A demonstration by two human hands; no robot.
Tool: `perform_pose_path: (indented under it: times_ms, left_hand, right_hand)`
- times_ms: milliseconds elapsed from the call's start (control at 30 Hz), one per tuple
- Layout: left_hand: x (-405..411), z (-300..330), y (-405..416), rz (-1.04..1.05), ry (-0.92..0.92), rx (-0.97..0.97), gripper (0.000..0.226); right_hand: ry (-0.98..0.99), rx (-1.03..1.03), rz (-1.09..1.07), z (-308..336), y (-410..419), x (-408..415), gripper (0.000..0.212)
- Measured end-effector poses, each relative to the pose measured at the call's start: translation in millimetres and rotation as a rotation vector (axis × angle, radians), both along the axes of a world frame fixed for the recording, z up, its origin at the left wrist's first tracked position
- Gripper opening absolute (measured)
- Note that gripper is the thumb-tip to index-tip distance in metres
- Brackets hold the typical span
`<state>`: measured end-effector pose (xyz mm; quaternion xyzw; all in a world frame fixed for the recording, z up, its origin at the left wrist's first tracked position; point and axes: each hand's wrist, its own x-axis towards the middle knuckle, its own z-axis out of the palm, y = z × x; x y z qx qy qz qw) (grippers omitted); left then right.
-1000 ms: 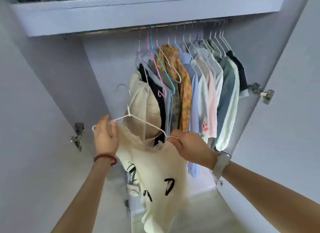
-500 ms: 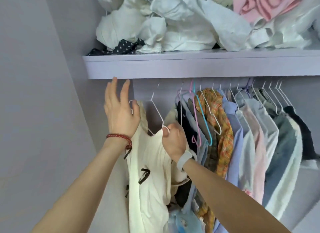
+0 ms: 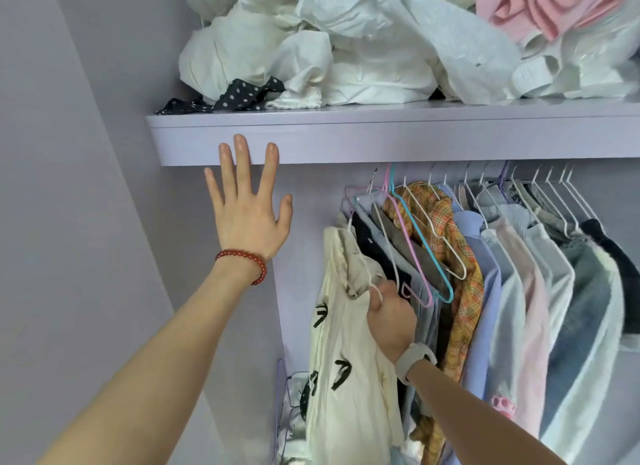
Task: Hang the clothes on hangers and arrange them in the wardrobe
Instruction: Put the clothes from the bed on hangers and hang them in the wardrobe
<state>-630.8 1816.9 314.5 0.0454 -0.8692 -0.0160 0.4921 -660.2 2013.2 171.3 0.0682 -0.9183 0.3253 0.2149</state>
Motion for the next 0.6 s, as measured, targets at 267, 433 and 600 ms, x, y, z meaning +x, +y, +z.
perform_pose_path:
  times_ms: [267, 433, 600]
  left_hand:
    - [-9, -5, -4, -0.038, 0.068, 0.019, 0.069]
    - [-11, -6, -3, -0.049, 0.07, 0.045, 0.07]
    - [-10, -6, -3, -0.038, 0.058, 0.042, 0.071]
  right_hand:
    - [0.114, -0.108, -0.075, 56, -37, -32, 0.029]
    - [-0.004, -0.108, -0.181, 74, -46, -65, 0.028]
    - [-0.068, -0.053, -0.144, 59, -48, -65, 0.026]
